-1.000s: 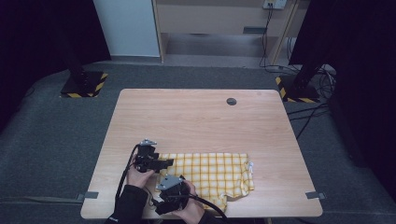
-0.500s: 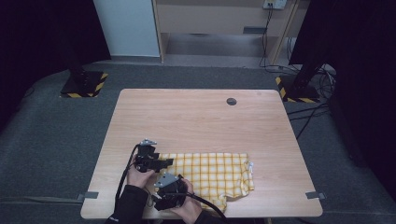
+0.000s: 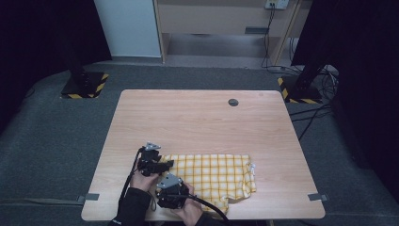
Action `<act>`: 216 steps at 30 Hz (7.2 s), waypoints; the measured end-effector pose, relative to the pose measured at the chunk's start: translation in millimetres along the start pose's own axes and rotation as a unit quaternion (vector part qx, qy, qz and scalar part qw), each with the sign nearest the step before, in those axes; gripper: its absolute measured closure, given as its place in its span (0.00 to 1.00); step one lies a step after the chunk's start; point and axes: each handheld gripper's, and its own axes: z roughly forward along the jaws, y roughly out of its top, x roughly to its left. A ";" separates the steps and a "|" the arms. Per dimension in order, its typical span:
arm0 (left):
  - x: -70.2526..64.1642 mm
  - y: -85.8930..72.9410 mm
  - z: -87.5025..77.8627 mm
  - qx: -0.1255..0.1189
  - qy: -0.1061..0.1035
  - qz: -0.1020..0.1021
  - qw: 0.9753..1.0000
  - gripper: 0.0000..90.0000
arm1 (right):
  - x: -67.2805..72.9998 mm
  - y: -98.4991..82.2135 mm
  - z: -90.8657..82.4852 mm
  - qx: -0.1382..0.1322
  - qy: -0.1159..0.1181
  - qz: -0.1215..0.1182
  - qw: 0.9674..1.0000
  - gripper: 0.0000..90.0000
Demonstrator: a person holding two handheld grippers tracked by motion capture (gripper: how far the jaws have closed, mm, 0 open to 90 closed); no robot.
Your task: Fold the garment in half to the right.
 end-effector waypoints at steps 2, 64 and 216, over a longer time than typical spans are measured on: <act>-0.1 -0.1 0.1 0.000 -0.003 -0.005 1.000 0.54 | -0.1 0.2 -0.1 0.000 -0.006 0.002 1.000 0.54; -69.1 54.2 -80.0 -0.070 -0.004 0.014 0.997 0.85 | -27.9 22.8 -105.4 -0.139 0.032 0.058 0.988 0.92; -109.6 51.7 52.9 0.018 0.009 0.133 0.991 0.21 | -113.5 -128.3 -148.0 -0.023 -0.046 0.131 0.990 0.29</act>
